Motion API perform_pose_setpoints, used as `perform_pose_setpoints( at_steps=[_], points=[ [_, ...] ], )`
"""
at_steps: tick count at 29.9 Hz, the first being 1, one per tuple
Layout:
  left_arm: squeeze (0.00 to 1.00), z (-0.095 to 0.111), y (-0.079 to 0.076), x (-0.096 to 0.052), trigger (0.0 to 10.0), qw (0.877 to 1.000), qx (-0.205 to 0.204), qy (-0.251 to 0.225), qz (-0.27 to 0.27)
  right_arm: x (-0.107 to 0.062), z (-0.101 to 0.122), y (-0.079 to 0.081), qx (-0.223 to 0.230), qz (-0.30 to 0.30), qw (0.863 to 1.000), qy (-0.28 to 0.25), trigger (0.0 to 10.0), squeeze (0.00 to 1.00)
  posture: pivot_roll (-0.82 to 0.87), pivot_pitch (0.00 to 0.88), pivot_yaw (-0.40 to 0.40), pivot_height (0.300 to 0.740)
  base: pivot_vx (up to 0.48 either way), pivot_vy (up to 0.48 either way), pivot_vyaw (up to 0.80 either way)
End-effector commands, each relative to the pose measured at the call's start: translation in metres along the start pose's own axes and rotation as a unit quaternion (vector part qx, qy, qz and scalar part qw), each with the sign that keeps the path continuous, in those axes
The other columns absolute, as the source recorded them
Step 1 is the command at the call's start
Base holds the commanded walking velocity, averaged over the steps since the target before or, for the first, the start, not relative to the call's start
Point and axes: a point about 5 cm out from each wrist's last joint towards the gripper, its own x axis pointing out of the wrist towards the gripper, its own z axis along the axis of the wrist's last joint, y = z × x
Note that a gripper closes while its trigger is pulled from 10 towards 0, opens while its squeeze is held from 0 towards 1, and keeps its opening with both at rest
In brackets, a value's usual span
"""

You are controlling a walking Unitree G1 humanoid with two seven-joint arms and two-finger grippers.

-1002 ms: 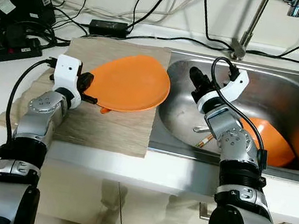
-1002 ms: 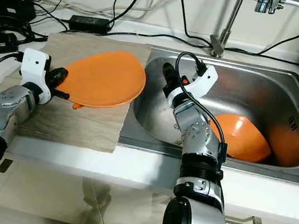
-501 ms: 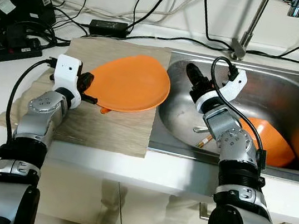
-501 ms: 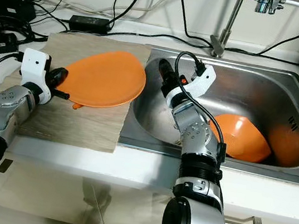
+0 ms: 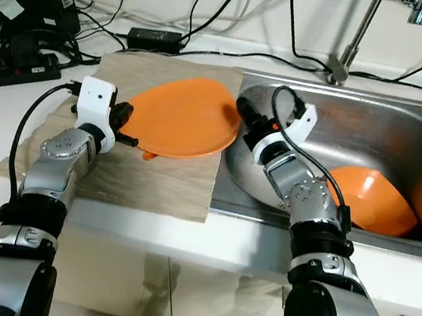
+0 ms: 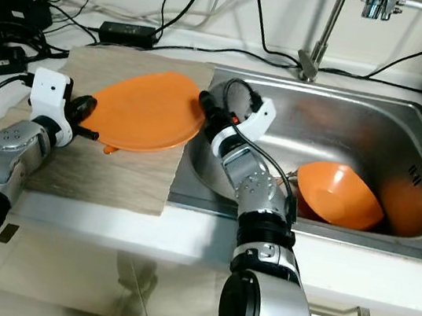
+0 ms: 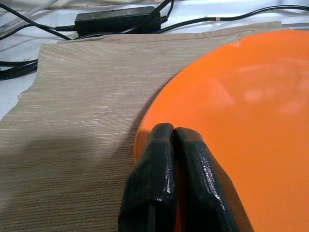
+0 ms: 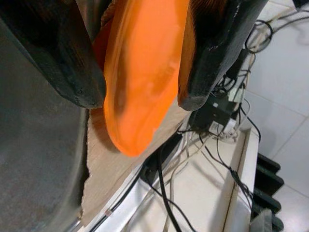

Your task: Kitchen organization

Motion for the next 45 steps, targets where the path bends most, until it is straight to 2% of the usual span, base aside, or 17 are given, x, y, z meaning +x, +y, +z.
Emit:
perform_pose_setpoints(
  at_steps=[1,8,18,19,26,32,36,40,45],
  points=[
    [0.00,-0.002,0.001,0.000,10.0,1.000,-0.001,0.008,0.003,0.008,-0.002,0.016,-0.012,0.025,1.000,0.002,10.0,0.00,-0.04,0.000,0.057,0.740,0.000,0.000,0.00],
    [0.00,-0.002,0.001,-0.001,10.0,1.000,-0.005,0.008,0.006,0.012,-0.007,0.013,0.004,0.011,1.000,0.015,10.0,0.00,-0.03,0.000,0.053,0.740,0.000,0.000,0.00],
    [0.00,0.000,0.000,-0.001,10.0,1.000,-0.008,0.006,0.003,0.012,-0.016,0.009,-0.005,-0.004,0.999,0.035,10.0,0.00,-0.04,0.000,0.054,0.740,0.000,0.000,0.00],
    [0.00,0.001,0.000,-0.001,10.0,1.000,-0.008,0.006,0.002,0.012,-0.019,0.006,-0.007,-0.015,0.999,0.040,0.0,0.00,-0.04,0.000,0.056,0.740,0.000,0.000,0.00],
    [0.00,0.004,-0.002,0.000,10.0,1.000,-0.008,0.002,-0.001,0.010,-0.030,-0.005,-0.027,-0.058,0.996,0.067,0.0,0.00,-0.04,0.000,0.058,0.740,0.000,0.000,0.00],
    [0.00,0.005,-0.002,0.000,10.0,1.000,-0.008,0.001,-0.001,0.008,-0.035,-0.007,-0.021,-0.062,0.995,0.070,0.0,0.00,-0.04,0.000,0.057,0.740,0.000,0.000,0.00],
    [0.00,0.005,-0.002,0.000,10.0,1.000,-0.008,0.001,-0.001,0.008,-0.035,-0.005,-0.028,-0.055,0.996,0.064,0.0,0.00,-0.04,0.000,0.057,0.740,0.000,0.000,0.00],
    [0.00,0.005,-0.003,0.000,10.0,1.000,-0.010,0.000,-0.001,0.009,-0.028,0.005,-0.047,-0.032,0.997,0.046,0.0,0.00,-0.05,0.000,0.056,0.740,0.000,0.000,0.00],
    [0.00,0.006,-0.003,0.000,10.0,1.000,-0.011,-0.002,-0.001,0.010,-0.020,0.013,-0.049,-0.018,0.998,0.030,0.0,0.00,-0.05,0.001,0.055,0.740,0.000,0.000,0.00]
  ],
)
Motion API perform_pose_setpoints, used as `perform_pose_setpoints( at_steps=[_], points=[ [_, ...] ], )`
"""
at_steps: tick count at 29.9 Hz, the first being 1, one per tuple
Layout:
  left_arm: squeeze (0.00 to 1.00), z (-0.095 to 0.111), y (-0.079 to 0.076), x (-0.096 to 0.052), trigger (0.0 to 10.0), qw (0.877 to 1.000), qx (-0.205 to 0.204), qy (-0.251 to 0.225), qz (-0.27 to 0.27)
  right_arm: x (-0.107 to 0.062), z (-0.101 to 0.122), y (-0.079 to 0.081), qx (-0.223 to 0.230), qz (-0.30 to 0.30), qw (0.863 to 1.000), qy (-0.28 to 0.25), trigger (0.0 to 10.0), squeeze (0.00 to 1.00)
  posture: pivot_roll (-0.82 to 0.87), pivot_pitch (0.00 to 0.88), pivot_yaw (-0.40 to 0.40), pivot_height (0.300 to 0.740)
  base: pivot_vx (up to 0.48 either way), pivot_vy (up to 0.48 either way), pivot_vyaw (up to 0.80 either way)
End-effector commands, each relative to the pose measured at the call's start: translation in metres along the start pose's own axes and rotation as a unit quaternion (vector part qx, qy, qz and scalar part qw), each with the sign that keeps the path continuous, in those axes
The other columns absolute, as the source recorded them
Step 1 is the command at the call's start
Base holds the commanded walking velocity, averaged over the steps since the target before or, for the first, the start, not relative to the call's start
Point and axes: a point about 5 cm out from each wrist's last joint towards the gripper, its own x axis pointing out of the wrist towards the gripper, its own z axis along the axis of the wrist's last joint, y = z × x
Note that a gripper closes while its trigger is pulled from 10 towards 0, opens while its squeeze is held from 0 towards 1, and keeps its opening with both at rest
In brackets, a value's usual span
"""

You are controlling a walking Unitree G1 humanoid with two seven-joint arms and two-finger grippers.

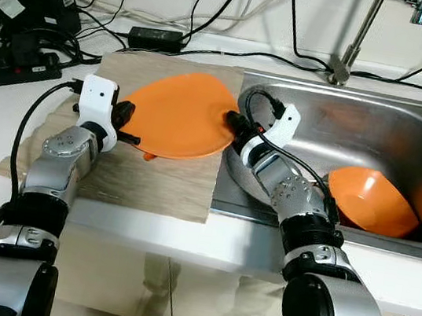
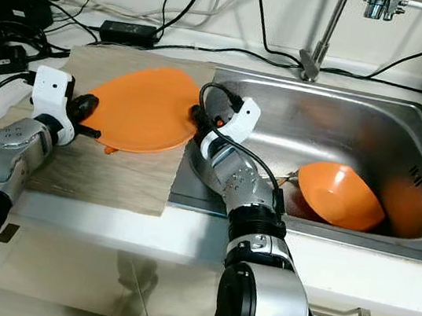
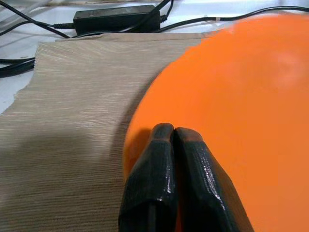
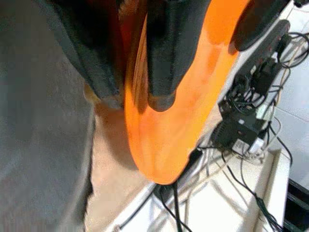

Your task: Kitchen organization

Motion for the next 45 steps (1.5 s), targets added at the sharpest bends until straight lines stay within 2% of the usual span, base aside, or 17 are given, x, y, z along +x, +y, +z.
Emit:
perform_pose_setpoints(
  at_steps=[1,5,6,7,8,17,18,19,24,26,32,34,37,38,41,43,45],
  points=[
    [0.00,0.001,0.001,-0.001,10.0,1.000,-0.004,-0.002,0.001,0.000,-0.009,0.011,0.006,0.018,1.000,0.004,0.0,0.00,-0.05,0.001,0.055,0.740,0.000,0.000,0.00],
    [0.00,0.005,0.000,-0.001,10.0,1.000,-0.013,-0.013,0.001,-0.004,0.005,0.019,-0.043,0.035,0.998,-0.024,0.0,0.00,-0.05,0.000,0.054,0.740,0.000,0.000,0.00],
    [0.00,0.005,0.000,-0.001,10.0,1.000,-0.013,-0.013,0.001,-0.004,0.005,0.019,-0.043,0.035,0.998,-0.024,0.0,0.00,-0.05,0.000,0.054,0.740,0.000,0.000,0.00],
    [0.00,0.007,-0.002,-0.001,10.0,1.000,-0.018,-0.020,-0.003,-0.007,0.012,0.021,-0.087,0.039,0.995,-0.040,0.0,0.00,-0.05,0.000,0.054,0.740,0.000,0.000,0.00],
    [0.00,0.008,-0.003,-0.001,10.0,1.000,-0.019,-0.023,-0.006,-0.008,0.014,0.021,-0.095,0.037,0.994,-0.045,0.0,0.00,-0.05,0.000,0.054,0.740,0.000,0.000,0.00],
    [0.00,0.015,-0.006,0.000,10.0,0.999,-0.009,-0.035,-0.005,-0.016,0.019,0.009,-0.079,0.015,0.995,-0.051,0.0,0.00,-0.06,0.000,0.055,0.740,0.000,0.000,0.00],
    [0.00,0.022,-0.004,0.000,10.0,0.999,0.015,-0.047,0.012,-0.017,0.017,0.008,-0.081,0.013,0.995,-0.049,0.0,0.00,-0.06,0.000,0.055,0.740,0.000,0.000,0.00],
    [0.00,0.025,-0.004,0.000,10.0,0.998,0.019,-0.053,0.014,-0.017,0.016,0.007,-0.082,0.012,0.995,-0.048,0.0,0.00,-0.06,0.000,0.055,0.740,0.000,0.000,0.00],
    [0.00,0.041,-0.008,0.000,10.0,0.996,-0.010,-0.088,0.003,-0.019,0.011,0.005,-0.087,0.009,0.995,-0.044,0.0,0.00,-0.05,0.000,0.056,0.740,0.000,0.000,0.00],
    [0.00,0.058,-0.007,-0.001,10.0,0.993,0.002,-0.115,0.012,-0.019,0.008,-0.001,-0.090,-0.002,0.995,-0.041,0.0,0.00,-0.05,0.000,0.056,0.740,0.000,0.000,0.00],
    [0.00,0.070,-0.001,-0.004,10.0,0.990,-0.003,-0.137,0.022,-0.021,0.008,-0.004,-0.089,-0.009,0.995,-0.048,0.0,0.00,-0.05,0.000,0.061,0.740,0.000,0.000,0.00],
    [0.00,0.071,0.001,-0.006,10.0,0.990,-0.005,-0.139,0.025,-0.021,0.012,0.000,-0.090,-0.004,0.994,-0.058,0.0,0.00,-0.05,0.000,0.061,0.740,0.000,0.000,0.00],
    [0.00,0.061,0.000,-0.008,10.0,0.991,-0.018,-0.129,0.030,-0.021,0.022,0.019,-0.134,0.029,0.987,-0.079,0.0,0.00,-0.05,0.000,0.063,0.740,0.000,0.000,0.00],
    [0.00,0.061,0.000,-0.008,10.0,0.991,-0.018,-0.129,0.030,-0.021,0.022,0.019,-0.134,0.029,0.987,-0.079,0.0,0.00,-0.05,0.000,0.063,0.740,0.000,0.000,0.00],
    [0.00,0.055,-0.004,-0.008,10.0,0.992,-0.023,-0.124,0.024,-0.020,0.025,0.027,-0.153,0.043,0.984,-0.084,0.0,0.00,-0.05,0.000,0.062,0.740,0.000,0.000,0.00],
    [0.00,0.042,-0.014,-0.008,10.0,0.993,-0.035,-0.111,0.018,-0.018,0.032,0.040,-0.170,0.065,0.978,-0.100,0.0,0.00,-0.05,0.000,0.058,0.740,0.000,0.000,0.00],
    [0.00,0.039,-0.015,-0.008,10.0,0.993,-0.038,-0.109,0.018,-0.018,0.034,0.042,-0.173,0.069,0.977,-0.104,0.0,0.00,-0.05,0.000,0.057,0.740,0.000,0.000,0.00]
  ],
)
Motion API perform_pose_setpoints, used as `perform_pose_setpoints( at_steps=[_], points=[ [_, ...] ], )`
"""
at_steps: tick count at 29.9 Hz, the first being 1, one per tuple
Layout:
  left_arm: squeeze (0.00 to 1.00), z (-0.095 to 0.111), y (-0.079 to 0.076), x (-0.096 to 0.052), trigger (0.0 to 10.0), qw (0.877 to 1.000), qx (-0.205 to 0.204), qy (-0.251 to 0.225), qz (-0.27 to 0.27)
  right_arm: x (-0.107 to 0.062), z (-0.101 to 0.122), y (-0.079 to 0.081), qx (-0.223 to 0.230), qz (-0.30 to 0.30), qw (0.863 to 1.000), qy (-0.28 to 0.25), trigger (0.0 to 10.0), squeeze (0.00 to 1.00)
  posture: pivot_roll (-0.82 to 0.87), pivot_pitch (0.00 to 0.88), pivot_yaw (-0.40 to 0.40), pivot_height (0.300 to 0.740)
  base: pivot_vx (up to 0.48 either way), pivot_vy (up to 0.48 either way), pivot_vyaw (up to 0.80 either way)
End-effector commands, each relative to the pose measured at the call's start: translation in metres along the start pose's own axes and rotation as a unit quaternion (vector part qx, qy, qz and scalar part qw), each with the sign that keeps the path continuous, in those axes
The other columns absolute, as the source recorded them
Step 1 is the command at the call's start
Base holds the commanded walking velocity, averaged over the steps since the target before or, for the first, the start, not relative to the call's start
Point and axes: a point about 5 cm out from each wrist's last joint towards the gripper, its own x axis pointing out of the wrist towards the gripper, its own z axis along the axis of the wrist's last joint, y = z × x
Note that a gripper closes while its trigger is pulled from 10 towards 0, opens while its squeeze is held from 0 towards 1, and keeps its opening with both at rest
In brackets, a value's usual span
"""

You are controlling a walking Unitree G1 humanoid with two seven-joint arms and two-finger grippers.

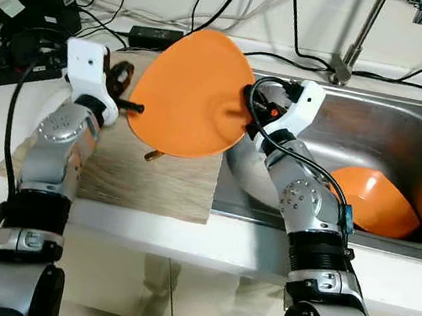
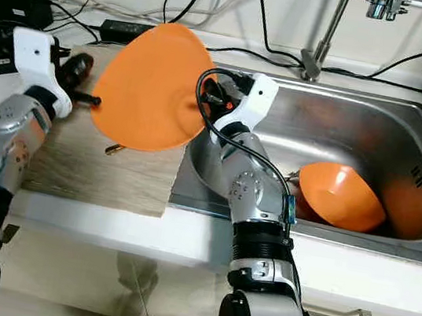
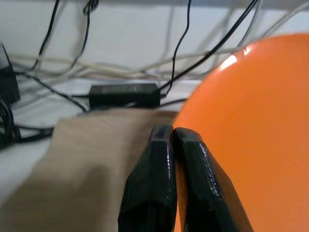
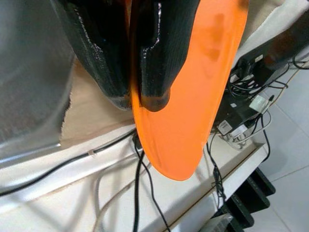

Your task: Kitchen organization

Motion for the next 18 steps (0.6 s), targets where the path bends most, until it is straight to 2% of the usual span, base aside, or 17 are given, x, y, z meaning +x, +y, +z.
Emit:
perform_pose_setpoints(
  at_steps=[1,8,18],
  points=[
    [0.00,-0.004,-0.004,-0.002,10.0,1.000,-0.003,0.004,-0.001,0.005,0.016,0.014,-0.029,0.027,0.999,-0.027,0.0,0.00,-0.05,0.000,0.057,0.740,0.000,0.000,0.00],
    [0.00,-0.019,-0.013,-0.007,10.0,1.000,-0.014,0.022,-0.006,0.006,0.035,0.012,-0.053,0.024,0.997,-0.059,0.0,0.00,-0.05,0.000,0.057,0.740,0.000,0.000,0.00],
    [0.00,-0.023,-0.018,-0.008,10.0,0.999,-0.027,0.026,-0.006,0.003,0.061,0.008,-0.084,0.015,0.991,-0.108,0.0,0.00,-0.06,0.000,0.065,0.740,0.000,0.000,0.00]
  ],
)
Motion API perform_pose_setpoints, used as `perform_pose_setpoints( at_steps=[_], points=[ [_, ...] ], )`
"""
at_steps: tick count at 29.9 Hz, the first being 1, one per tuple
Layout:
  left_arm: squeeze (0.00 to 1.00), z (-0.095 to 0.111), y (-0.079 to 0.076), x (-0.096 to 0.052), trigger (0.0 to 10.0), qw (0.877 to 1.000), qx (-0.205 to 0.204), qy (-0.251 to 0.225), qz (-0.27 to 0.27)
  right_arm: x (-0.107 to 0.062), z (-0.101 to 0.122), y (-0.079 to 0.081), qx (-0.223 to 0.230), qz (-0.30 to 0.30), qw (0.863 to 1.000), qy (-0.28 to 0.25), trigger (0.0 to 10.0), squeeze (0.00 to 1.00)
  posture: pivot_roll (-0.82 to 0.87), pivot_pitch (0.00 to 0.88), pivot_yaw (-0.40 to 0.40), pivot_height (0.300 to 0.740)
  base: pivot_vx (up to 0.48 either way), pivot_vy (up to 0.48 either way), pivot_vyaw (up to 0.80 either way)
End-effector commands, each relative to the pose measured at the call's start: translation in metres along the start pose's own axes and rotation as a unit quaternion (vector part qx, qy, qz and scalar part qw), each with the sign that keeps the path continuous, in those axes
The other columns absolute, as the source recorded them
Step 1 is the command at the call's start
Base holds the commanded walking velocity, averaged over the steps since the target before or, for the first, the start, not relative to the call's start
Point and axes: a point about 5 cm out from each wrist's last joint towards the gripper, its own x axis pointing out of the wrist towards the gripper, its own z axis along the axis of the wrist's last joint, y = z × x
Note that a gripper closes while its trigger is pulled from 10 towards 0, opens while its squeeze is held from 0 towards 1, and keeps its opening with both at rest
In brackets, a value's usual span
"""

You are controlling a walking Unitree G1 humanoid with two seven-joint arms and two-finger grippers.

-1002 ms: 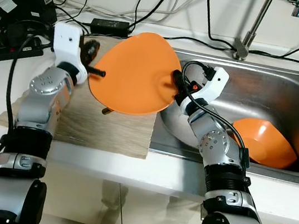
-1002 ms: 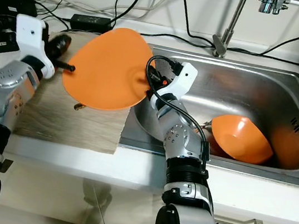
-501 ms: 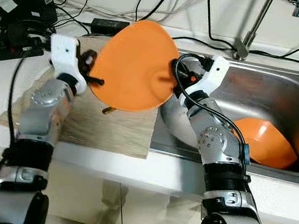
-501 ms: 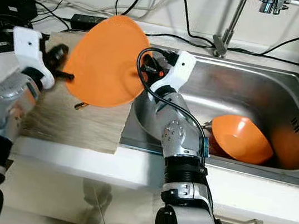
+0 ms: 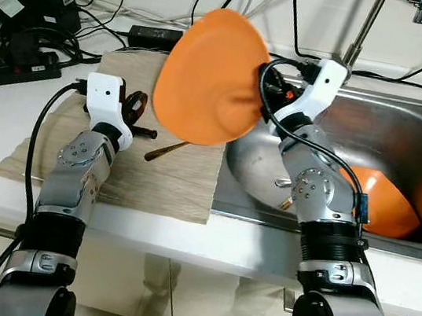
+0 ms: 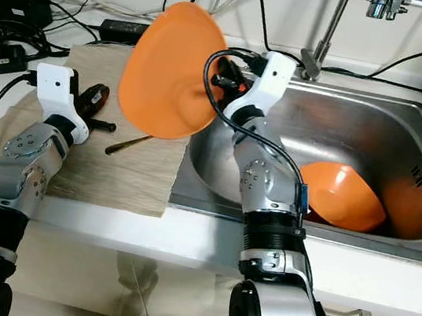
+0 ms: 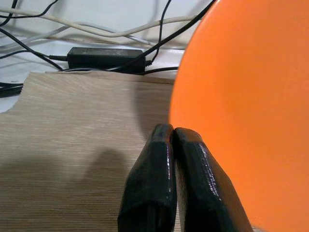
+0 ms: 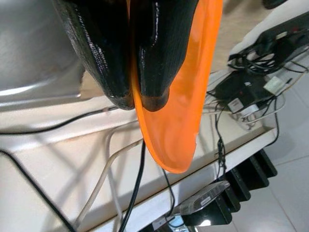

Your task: Kitchen organization

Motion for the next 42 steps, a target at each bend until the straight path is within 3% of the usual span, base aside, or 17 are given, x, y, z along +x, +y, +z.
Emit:
perform_pose_setpoints(
  at_steps=[1,14,22,26,31,42],
  points=[
    [0.00,0.001,-0.002,-0.001,10.0,1.000,-0.003,-0.002,0.000,0.004,0.030,0.009,-0.028,0.015,0.998,-0.061,0.0,0.00,-0.06,0.000,0.066,0.740,0.000,0.000,0.00],
    [0.00,-0.008,-0.007,-0.006,10.0,1.000,-0.009,0.007,0.001,0.002,0.075,0.008,-0.098,0.009,0.983,-0.155,0.0,0.00,-0.07,0.000,0.063,0.740,0.000,0.000,0.00],
    [0.00,-0.010,-0.007,-0.006,10.0,1.000,-0.009,0.011,0.001,-0.002,0.084,0.003,-0.125,-0.001,0.977,-0.171,0.0,0.00,-0.07,0.000,0.063,0.740,0.000,0.000,0.00],
    [0.00,-0.011,-0.007,-0.006,10.0,1.000,-0.010,0.013,0.001,-0.010,0.093,-0.007,-0.190,-0.022,0.965,-0.182,0.0,0.00,-0.08,0.000,0.072,0.740,0.000,0.000,0.00],
    [0.00,-0.011,-0.007,-0.005,10.0,1.000,-0.010,0.015,0.001,-0.018,0.092,-0.025,-0.208,-0.055,0.961,-0.171,0.0,0.00,-0.08,0.000,0.077,0.740,0.000,0.000,0.00],
    [0.00,-0.010,-0.007,-0.004,10.0,1.000,-0.009,0.016,-0.003,-0.031,0.076,-0.049,-0.226,-0.097,0.959,-0.139,0.0,0.00,-0.08,0.000,0.086,0.740,0.000,0.000,0.00]
  ],
)
